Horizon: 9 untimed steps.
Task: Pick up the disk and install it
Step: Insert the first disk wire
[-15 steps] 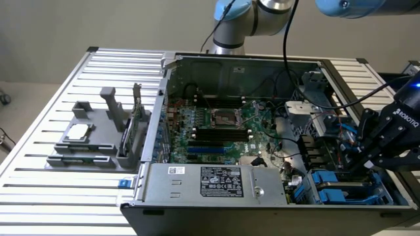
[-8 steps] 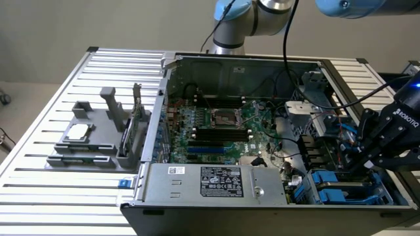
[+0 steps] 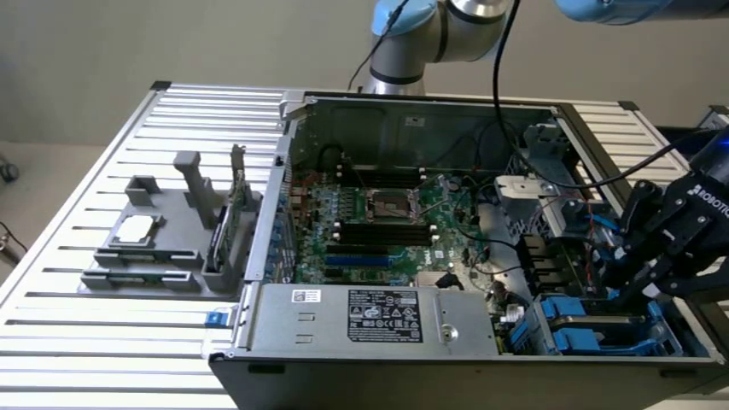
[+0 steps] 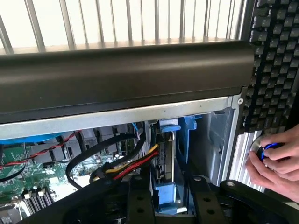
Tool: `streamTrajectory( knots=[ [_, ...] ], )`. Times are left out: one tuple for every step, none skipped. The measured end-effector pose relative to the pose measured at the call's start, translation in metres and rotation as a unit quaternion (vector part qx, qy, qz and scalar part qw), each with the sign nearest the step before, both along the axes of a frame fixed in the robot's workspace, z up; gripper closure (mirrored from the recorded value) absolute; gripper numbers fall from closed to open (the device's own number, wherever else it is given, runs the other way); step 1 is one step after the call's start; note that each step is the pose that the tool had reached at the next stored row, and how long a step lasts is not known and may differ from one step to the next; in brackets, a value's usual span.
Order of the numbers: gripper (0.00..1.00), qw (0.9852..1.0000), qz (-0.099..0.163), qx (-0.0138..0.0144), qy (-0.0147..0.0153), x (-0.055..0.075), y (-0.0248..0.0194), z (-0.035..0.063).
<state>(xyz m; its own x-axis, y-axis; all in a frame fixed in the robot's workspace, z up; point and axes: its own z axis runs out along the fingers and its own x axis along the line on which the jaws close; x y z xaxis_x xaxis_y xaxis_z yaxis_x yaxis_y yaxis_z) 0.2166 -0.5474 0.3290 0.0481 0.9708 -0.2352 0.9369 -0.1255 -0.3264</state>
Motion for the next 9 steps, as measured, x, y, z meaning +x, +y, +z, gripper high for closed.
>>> streamTrajectory(
  knots=[
    [0.64, 1.0000, 0.000, 0.0000, 0.0008, 0.000, -0.0002, 0.0030],
    [0.64, 1.0000, 0.000, 0.0000, 0.0015, 0.000, -0.0005, 0.0059],
    [0.64, 1.0000, 0.000, -0.0001, 0.0022, 0.000, -0.0012, 0.0090],
    [0.64, 1.0000, 0.000, -0.0001, 0.0029, 0.000, -0.0017, 0.0117],
    [0.64, 1.0000, 0.000, 0.0000, 0.0036, 0.000, -0.0024, 0.0145],
    [0.64, 1.0000, 0.000, -0.0001, 0.0041, 0.000, -0.0031, 0.0175],
    [0.64, 1.0000, 0.000, -0.0001, 0.0047, 0.000, -0.0037, 0.0205],
    [0.64, 1.0000, 0.000, -0.0002, 0.0053, 0.000, -0.0043, 0.0240],
    [0.64, 1.0000, 0.000, -0.0001, 0.0058, 0.000, -0.0048, 0.0273]
  ],
)
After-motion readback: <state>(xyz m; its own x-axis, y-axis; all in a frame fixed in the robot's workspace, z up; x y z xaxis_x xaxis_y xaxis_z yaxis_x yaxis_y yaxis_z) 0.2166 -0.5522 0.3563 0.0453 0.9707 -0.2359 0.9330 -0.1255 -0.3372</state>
